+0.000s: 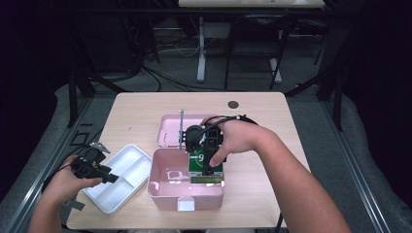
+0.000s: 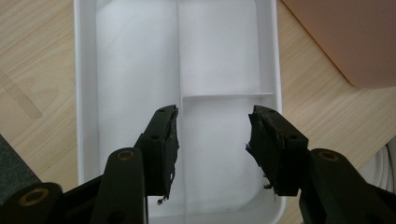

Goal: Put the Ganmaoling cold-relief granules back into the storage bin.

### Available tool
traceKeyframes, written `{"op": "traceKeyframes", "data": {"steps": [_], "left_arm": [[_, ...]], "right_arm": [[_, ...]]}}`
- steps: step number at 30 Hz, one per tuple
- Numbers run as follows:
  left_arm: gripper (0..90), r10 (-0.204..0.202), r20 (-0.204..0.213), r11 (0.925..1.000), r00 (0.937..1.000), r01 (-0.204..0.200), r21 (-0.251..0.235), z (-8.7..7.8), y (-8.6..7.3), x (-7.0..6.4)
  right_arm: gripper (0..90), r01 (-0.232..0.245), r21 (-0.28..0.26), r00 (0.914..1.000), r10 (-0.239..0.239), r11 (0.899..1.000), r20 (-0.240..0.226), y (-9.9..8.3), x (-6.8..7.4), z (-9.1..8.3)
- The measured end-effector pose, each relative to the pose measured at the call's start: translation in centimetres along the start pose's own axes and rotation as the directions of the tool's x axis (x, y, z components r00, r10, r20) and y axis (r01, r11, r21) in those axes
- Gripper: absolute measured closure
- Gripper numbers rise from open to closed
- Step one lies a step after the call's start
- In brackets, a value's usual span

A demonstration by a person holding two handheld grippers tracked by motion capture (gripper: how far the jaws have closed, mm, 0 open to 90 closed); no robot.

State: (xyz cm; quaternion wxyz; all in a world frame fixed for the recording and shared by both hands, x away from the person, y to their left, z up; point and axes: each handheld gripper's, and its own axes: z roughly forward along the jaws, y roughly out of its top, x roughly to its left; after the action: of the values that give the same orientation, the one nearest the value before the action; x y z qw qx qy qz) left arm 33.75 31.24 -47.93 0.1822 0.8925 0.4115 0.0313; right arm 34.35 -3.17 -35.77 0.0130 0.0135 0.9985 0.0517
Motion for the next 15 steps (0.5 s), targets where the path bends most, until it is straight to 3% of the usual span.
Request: {"op": "traceKeyframes", "data": {"steps": [8,15], "left_arm": [[51.5,0.0,0.0,1.0,1.0,0.0,0.001,0.0,0.0,0.0],[51.5,0.0,-0.001,1.0,1.0,0.0,0.002,0.0,0.0,0.0]], "right_arm": [[17.1,0.02,0.02,0.9998,-0.02,1.0,0.0,0.2,0.0,1.2],[17.1,0.027,0.035,0.9996,-0.027,0.999,-0.006,0.1,-0.2,3.2]]}}
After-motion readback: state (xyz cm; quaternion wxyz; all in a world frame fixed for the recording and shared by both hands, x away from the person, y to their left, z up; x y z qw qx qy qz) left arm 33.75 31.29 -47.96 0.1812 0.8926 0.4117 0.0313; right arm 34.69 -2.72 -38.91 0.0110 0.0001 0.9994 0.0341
